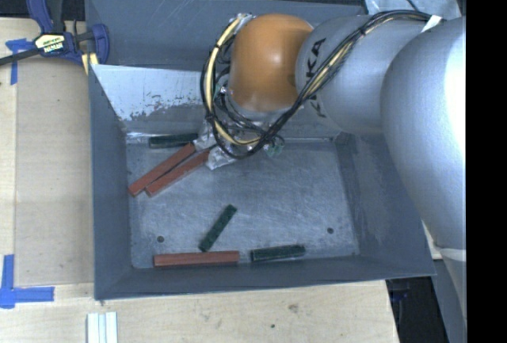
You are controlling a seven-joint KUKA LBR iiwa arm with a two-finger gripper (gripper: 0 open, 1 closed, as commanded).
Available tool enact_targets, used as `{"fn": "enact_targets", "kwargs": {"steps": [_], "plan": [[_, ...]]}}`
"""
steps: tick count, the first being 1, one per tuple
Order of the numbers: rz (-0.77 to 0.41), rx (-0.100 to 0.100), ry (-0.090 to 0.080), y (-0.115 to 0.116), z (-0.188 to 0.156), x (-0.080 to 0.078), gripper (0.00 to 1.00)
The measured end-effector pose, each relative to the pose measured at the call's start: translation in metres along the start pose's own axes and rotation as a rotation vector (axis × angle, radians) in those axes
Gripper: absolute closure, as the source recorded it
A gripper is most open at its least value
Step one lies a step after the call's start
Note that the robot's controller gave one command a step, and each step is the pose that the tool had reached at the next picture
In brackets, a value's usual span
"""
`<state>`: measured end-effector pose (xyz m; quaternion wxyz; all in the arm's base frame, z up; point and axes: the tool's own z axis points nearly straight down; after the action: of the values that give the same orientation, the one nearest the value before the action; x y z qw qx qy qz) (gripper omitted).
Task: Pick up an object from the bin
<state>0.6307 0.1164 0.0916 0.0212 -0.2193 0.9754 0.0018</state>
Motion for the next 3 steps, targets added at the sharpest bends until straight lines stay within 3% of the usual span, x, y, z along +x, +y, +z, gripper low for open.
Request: {"fn": "enact_targets", "kwargs": {"steps": [1, 3], "plan": [[0.0, -0.001, 0.008, 0.0, 0.0037, 0.0026, 1.0], [0.002, -0.001, 0.008, -0.0002, 0.0036, 0.0026, 1.0]]}}
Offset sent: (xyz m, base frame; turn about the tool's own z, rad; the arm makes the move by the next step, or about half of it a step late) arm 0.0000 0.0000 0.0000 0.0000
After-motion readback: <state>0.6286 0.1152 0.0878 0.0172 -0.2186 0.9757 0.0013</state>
